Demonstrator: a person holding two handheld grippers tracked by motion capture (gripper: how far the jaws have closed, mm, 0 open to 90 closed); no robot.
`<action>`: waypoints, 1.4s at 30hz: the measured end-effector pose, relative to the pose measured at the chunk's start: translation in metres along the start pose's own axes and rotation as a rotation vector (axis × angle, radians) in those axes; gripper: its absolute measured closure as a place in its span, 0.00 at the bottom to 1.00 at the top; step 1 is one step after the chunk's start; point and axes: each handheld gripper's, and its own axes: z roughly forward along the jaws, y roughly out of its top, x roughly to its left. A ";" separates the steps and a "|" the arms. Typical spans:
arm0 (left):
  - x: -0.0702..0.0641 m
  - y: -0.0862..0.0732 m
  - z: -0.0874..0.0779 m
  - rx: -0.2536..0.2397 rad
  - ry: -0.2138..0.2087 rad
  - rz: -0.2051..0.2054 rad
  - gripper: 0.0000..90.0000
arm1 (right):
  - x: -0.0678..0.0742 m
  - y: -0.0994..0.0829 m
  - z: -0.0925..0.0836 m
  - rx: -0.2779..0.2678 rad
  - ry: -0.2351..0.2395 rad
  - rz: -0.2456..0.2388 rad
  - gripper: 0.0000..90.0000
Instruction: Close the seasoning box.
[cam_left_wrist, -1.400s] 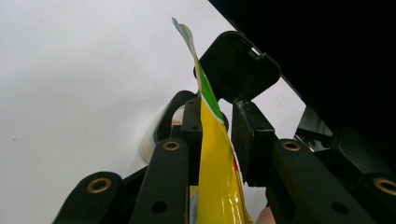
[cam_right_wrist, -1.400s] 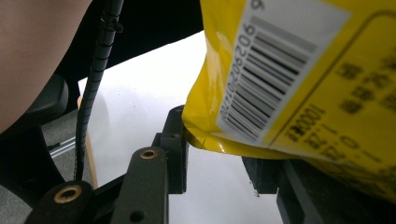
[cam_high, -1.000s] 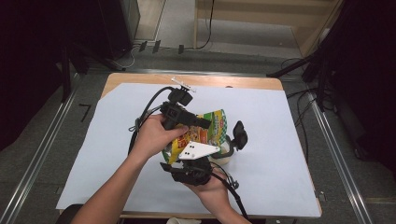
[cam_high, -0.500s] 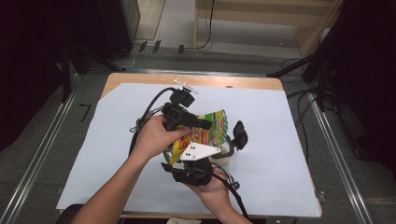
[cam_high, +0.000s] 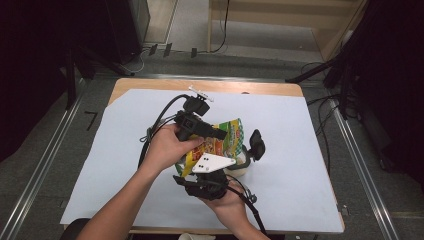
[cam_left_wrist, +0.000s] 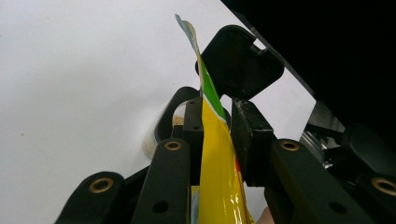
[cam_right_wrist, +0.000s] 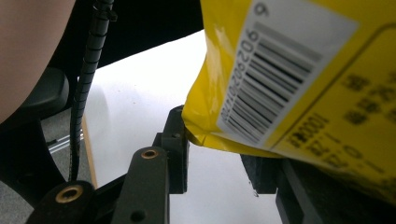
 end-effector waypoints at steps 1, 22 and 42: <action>0.000 0.000 0.000 0.000 -0.001 0.002 0.85 | 0.000 0.000 0.000 0.000 -0.001 -0.002 0.74; 0.002 0.000 0.002 -0.006 -0.001 0.003 0.86 | -0.002 0.000 0.000 0.003 -0.015 -0.008 0.73; 0.006 0.000 -0.001 -0.010 0.005 -0.005 0.86 | -0.002 0.001 0.001 0.013 -0.007 -0.007 0.73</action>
